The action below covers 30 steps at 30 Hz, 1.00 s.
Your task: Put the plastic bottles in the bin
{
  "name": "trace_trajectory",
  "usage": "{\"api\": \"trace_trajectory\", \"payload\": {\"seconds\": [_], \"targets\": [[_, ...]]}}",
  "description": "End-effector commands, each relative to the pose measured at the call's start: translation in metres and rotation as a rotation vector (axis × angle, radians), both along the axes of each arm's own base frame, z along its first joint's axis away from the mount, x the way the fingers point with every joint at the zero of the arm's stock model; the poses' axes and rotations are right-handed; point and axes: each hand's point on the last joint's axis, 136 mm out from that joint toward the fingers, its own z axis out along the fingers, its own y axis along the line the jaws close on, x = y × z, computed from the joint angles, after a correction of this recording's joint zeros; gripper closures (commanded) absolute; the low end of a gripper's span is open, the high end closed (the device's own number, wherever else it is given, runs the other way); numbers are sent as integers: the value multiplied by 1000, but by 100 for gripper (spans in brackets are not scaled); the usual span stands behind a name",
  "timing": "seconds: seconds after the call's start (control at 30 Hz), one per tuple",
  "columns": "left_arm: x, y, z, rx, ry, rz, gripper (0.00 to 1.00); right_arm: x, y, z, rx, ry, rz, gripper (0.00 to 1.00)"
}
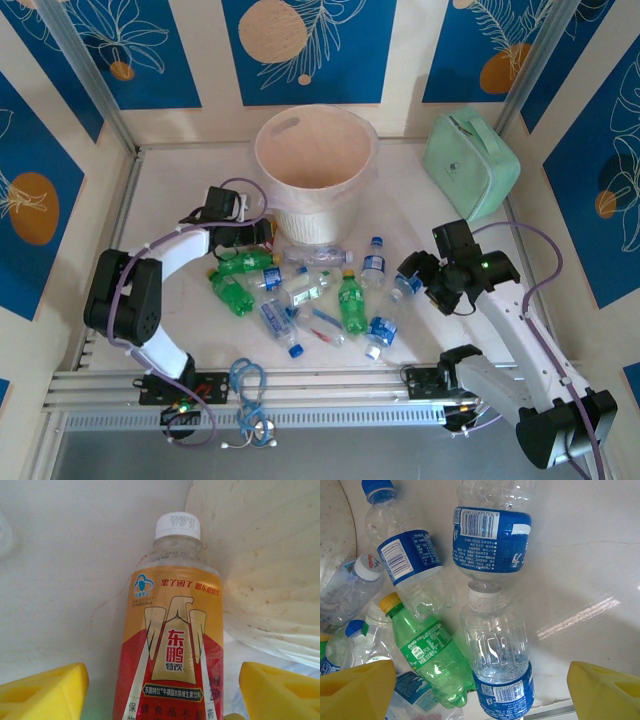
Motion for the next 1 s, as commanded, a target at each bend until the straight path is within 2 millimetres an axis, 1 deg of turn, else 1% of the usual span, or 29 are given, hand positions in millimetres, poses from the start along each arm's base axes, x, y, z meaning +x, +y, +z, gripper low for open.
{"api": "trace_trajectory", "payload": {"seconds": [0.0, 0.17, 0.27, 0.37, 0.63, 0.83, 0.97], "targets": [[7, -5, 1, -24, -3, -24, 22, -5, 1, -2, 22, 13, -13, 11], [7, -4, -8, -20, 18, -9, 22, -6, 1, -4, 23, 16, -14, 10], [8, -2, -15, -5, 40, 11, 21, -8, 0, -5, 20, 16, -12, 7], [9, -1, -17, -4, 42, 23, 20, -8, 0, -5, 21, 14, -13, 7], [11, 2, -23, 9, 61, 43, 28, -11, -3, -3, 18, 9, -22, 9], [9, 3, -17, 10, 52, 45, 35, -13, -5, -1, 18, 4, -32, 9], [5, 9, -12, 28, 51, 65, 39, -12, -6, 1, 18, -3, -37, 10]]}}
